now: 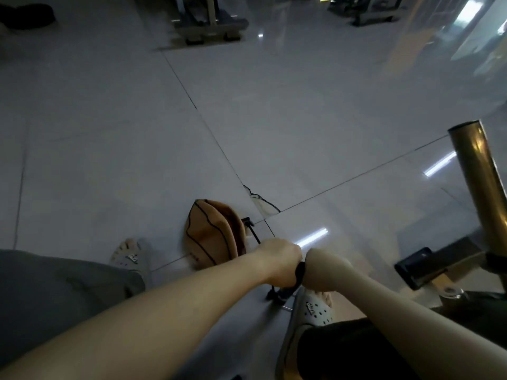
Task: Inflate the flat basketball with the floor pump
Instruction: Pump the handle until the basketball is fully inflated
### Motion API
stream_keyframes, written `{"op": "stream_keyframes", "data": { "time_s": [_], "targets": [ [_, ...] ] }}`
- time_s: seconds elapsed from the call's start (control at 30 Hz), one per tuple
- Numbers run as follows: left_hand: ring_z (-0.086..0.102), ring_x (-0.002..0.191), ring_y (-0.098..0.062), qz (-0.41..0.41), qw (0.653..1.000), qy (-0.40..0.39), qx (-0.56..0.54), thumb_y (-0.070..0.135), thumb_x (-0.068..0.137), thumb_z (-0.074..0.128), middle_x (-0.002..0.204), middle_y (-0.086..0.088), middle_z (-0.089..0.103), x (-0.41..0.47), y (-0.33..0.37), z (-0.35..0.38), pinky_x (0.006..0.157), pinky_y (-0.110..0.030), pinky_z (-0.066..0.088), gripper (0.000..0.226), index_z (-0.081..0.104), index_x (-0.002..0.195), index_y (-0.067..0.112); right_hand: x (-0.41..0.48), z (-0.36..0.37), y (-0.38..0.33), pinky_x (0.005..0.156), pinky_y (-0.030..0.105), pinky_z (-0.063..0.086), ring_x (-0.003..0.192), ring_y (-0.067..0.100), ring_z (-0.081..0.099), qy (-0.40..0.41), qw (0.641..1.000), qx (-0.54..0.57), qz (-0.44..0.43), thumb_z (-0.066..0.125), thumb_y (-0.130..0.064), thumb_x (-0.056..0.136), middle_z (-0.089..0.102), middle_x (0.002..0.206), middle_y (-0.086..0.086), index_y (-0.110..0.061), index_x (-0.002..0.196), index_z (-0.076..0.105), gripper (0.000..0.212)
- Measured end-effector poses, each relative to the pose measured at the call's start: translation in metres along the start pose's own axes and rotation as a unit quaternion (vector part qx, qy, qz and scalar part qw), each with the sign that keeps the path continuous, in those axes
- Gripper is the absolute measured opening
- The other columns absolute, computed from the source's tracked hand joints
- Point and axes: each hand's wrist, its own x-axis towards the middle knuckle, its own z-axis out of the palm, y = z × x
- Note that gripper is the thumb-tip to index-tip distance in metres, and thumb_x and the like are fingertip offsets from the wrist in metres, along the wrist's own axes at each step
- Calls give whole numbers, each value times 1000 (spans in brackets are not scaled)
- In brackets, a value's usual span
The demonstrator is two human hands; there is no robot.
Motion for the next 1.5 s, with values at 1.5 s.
{"op": "stream_keyframes", "data": {
  "time_s": [1.5],
  "targets": [
    [57, 62, -20, 2, 1000, -29, 3, 20, 89, 56, 71, -1, 59, -19, -1, -42, 53, -27, 44, 14, 57, 75, 19, -41, -55, -2, 47, 26, 39, 45, 15, 43, -98, 990, 92, -38, 69, -16, 84, 49, 59, 5, -7, 71, 54, 21]
  ]
}}
